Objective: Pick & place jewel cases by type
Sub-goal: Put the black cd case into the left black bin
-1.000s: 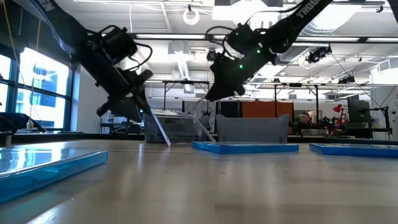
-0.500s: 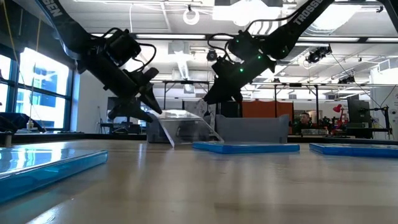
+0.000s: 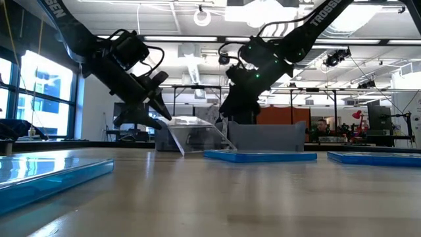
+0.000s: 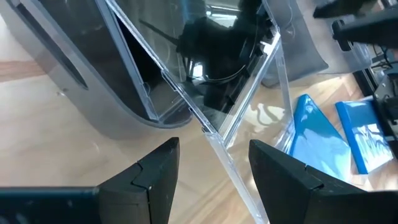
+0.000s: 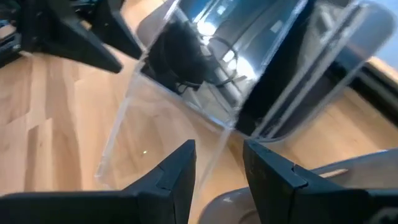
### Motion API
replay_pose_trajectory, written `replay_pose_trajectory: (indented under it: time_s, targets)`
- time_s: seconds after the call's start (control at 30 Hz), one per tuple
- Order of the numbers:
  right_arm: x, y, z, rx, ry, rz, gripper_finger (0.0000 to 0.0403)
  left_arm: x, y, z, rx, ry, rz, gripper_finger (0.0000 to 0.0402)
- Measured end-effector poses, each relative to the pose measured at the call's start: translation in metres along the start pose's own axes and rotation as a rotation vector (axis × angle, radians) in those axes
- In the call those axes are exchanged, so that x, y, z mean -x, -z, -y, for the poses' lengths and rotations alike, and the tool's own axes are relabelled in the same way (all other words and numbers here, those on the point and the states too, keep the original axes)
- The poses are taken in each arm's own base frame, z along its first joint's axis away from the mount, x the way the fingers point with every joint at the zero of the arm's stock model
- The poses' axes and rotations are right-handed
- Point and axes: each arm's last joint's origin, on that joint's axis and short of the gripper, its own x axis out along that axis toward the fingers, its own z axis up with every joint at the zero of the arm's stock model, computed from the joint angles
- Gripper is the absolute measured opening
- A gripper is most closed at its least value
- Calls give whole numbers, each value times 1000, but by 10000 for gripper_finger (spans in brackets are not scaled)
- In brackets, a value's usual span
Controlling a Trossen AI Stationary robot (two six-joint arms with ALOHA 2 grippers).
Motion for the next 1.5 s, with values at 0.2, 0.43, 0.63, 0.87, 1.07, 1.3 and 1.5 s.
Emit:
replay_pose_trajectory:
  time_s: [0.2,0.43,0.63,0.87,1.07,1.3,1.5]
  targets:
    - [-4,3,-1,1,-29,-14,130,-3,4,1,25,-8,-8,193]
    - [-20,11,1,6,-36,-20,130,-12,8,10,9,44,30,193]
    - [-22,10,4,10,24,-2,130,-16,10,6,44,9,31,193]
    - [-22,10,3,9,-33,-6,130,-16,9,6,52,-7,56,193]
    - [-23,10,2,30,-39,-2,130,-16,8,7,53,3,69,193]
    - [-23,10,2,55,-39,1,130,-16,6,8,59,14,97,193]
    - [-23,10,2,58,-40,4,130,-21,8,6,79,-2,97,193]
